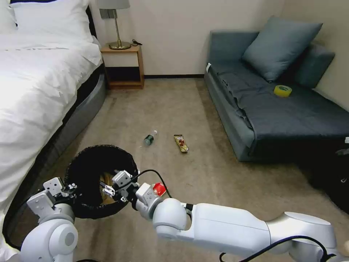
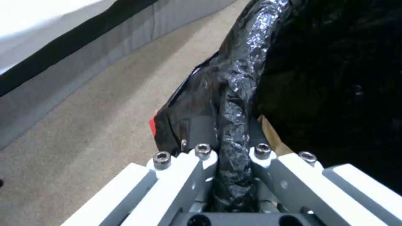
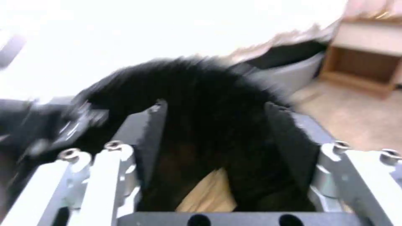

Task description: Pick up the trash bin, then pick up the garbage on the floor and place it into the trash bin.

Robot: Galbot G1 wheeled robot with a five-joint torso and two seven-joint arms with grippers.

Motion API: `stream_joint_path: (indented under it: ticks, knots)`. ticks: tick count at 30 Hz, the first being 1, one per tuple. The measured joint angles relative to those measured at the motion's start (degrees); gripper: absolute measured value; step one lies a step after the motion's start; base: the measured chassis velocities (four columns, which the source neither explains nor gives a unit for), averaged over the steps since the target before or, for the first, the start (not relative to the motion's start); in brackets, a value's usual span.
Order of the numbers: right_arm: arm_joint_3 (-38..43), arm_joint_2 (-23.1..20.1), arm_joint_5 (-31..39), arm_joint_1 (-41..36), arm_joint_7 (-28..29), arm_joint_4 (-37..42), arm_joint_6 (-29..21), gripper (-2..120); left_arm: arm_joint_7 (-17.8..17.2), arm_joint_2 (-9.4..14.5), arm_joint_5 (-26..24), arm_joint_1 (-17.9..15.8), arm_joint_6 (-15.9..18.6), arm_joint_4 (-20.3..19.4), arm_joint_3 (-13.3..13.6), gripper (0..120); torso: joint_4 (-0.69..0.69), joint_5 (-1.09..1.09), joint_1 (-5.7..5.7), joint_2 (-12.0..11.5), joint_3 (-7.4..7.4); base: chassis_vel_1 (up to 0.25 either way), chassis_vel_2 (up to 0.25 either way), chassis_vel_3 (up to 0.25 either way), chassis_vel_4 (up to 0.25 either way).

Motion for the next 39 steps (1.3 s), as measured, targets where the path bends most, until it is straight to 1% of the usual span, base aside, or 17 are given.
stream_joint_path:
  ticks: [2, 4, 6, 9, 10, 12, 14, 16, 17, 19, 21, 24, 25, 27, 29, 32, 39]
  knots:
    - [0.8, -0.3, -0.4, -0.4, 0.0, 0.3, 0.0, 70, 0.0, 0.0, 0.0, 0.0, 0.0, 0.0, -0.1, 2, 0.00, 0.00, 0.00, 0.0, 0.00, 0.000, 0.000, 0.000, 0.000]
    - [7.7, -3.2, -3.2, -3.3, -0.1, 3.6, -0.7, 82, 0.1, 0.3, -0.1, -0.3, 0.0, 0.2, -0.9, 2, -0.01, 0.00, 0.00, 0.0, 0.00, 0.000, 0.000, 0.000, 0.000]
    - [8.9, -3.9, -3.7, -3.8, -0.1, 4.3, -0.9, 84, 0.1, 0.4, -0.1, -0.3, 0.0, 0.2, -1.0, 2, 0.00, 0.01, 0.00, 0.0, 0.00, 0.000, 0.000, 0.000, 0.000]
    - [18.6, -8.8, -7.2, -8.5, -0.8, 9.4, -1.2, 98, 0.3, 0.6, -0.1, -0.4, 0.0, 0.4, -1.8, 2, -0.01, 0.00, 0.00, 0.0, 0.00, 0.000, 0.000, 0.000, 0.000]
    - [22.6, -10.2, -8.5, -11.0, -1.4, 11.6, -1.2, 98, 0.3, 0.6, -0.2, -0.4, -0.1, 0.5, -1.9, 2, 0.00, 0.00, 0.00, 0.0, 0.00, 0.000, 0.000, 0.000, 0.000]
    - [24.1, -10.6, -9.0, -12.1, -1.7, 12.4, -1.1, 99, 0.3, 0.6, -0.2, -0.4, -0.1, 0.5, -2.0, 2, -0.01, 0.01, 0.00, 0.0, 0.00, 0.000, 0.000, 0.000, 0.000]
    - [35.4, -12.7, -13.5, -21.7, -3.1, 18.1, -0.9, 100, 0.7, 0.6, -0.2, -0.4, -0.3, 0.8, -2.5, 2, -0.01, 0.02, 0.00, 0.0, 0.00, 0.000, 0.000, 0.000, 0.000]
    - [38.2, -12.9, -14.5, -24.2, -3.1, 19.4, -0.8, 100, 0.7, 0.6, -0.2, -0.4, -0.4, 0.8, -2.7, 2, 0.01, 0.01, 0.00, 0.0, 0.00, 0.000, 0.000, 0.000, 0.000]
    - [46.1, -12.9, -18.2, -32.1, -1.7, 23.6, -1.0, 100, 0.8, 0.9, -0.2, -0.5, -0.5, 1.0, -3.2, 2, -0.02, 0.02, 0.00, 0.0, 0.00, 0.000, 0.000, 0.000, 0.000]
    - [49.8, -12.4, -20.4, -35.8, -0.8, 25.3, -1.5, 100, 0.8, 1.0, -0.2, -0.6, -0.5, 1.1, -3.4, 2, -0.02, 0.02, 0.00, 0.0, -0.01, 0.000, 0.000, 0.000, 0.000]
    - [56.0, -10.5, -24.8, -43.9, 0.2, 28.4, -2.3, 100, 0.9, 1.0, -0.3, -0.6, -0.6, 1.2, -3.7, 2, -0.02, 0.00, 0.00, 0.0, -0.01, 0.000, 0.000, 0.000, 0.000]
    - [61.2, -5.3, -31.6, -54.3, 0.7, 30.6, -0.4, 100, 1.0, 1.0, -0.4, -0.5, -0.9, 1.3, -4.0, 2, -0.03, -0.01, 0.00, 0.0, -0.01, 0.000, 0.000, 0.000, 0.000]
    - [61.2, -5.3, -31.6, -54.3, 0.7, 30.6, -0.4, 100, 1.0, 1.0, -0.4, -0.5, -0.9, 1.3, -4.0, 2, -0.03, -0.01, 0.00, 0.0, -0.01, 0.000, 0.000, 0.000, 0.000]
    - [62.2, -1.1, -35.3, -59.4, 0.7, 31.3, 2.0, 100, 1.2, 1.1, -0.5, -0.3, -1.1, 1.3, -4.3, 2, -0.01, -0.01, 0.00, 0.0, -0.01, 0.000, 0.000, 0.000, 0.000]
    - [62.1, 0.1, -36.5, -60.7, 0.6, 31.4, 2.7, 100, 1.3, 1.2, -0.5, -0.3, -1.1, 1.3, -4.4, 2, -0.02, -0.01, 0.00, 0.0, -0.01, 0.000, 0.000, 0.000, 0.000]
    - [60.1, 5.0, -41.2, -65.5, -0.8, 30.9, 5.5, 100, 1.4, 1.5, -0.7, -0.5, -1.3, 1.3, -5.2, 2, -0.01, -0.02, 0.00, 0.0, -0.01, 0.000, 0.000, 0.000, 0.000]
    - [57.8, 7.5, -46.5, -67.6, -3.2, 28.0, 10.1, 100, 1.5, 1.9, -1.2, -0.4, -1.3, 1.4, -6.1, 2, 0.00, -0.02, 0.00, 0.0, -0.01, 0.000, 0.000, 0.000, 0.000]
